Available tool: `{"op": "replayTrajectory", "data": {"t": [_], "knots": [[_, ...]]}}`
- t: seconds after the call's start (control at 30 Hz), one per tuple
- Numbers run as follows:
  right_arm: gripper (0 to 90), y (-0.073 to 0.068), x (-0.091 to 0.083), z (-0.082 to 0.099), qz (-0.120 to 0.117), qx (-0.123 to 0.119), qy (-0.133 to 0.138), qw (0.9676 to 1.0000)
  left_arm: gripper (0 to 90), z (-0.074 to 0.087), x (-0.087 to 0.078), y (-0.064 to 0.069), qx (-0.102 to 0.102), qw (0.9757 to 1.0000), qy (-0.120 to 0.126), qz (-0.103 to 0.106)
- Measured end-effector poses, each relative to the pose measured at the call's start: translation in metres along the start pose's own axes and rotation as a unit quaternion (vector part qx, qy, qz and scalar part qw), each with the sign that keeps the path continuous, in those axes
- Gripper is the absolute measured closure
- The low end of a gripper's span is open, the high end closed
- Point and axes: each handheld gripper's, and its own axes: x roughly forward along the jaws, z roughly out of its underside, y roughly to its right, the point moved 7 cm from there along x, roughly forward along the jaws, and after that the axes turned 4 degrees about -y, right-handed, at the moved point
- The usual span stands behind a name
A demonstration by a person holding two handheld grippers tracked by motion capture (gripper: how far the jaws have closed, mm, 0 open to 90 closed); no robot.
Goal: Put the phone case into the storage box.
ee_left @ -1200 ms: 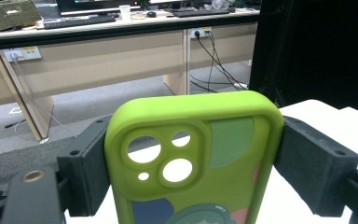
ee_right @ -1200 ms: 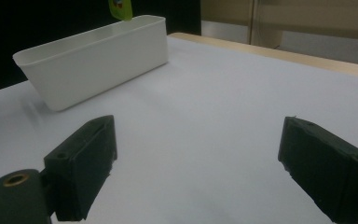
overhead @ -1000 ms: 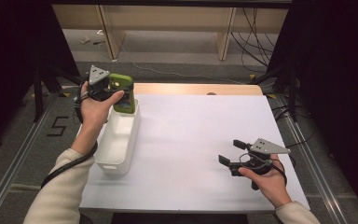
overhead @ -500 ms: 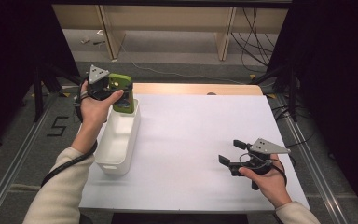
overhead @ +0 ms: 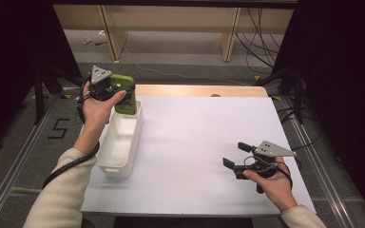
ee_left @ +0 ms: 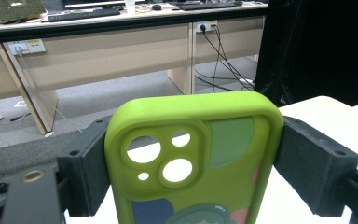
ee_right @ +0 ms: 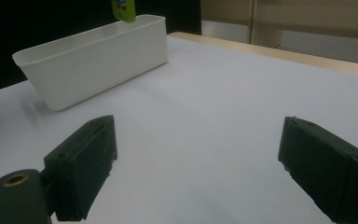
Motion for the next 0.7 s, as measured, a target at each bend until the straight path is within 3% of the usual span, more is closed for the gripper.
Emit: {"op": "replayTrajectory", "data": {"t": [0.7], "knots": [[12.6, -0.0001, 0.0003, 0.0001, -0.001, 0.0, 0.0, 1.0, 17.5, -0.0004, 0.0066, -0.0032, 0.0, 1.0, -0.004, -0.004]]}}
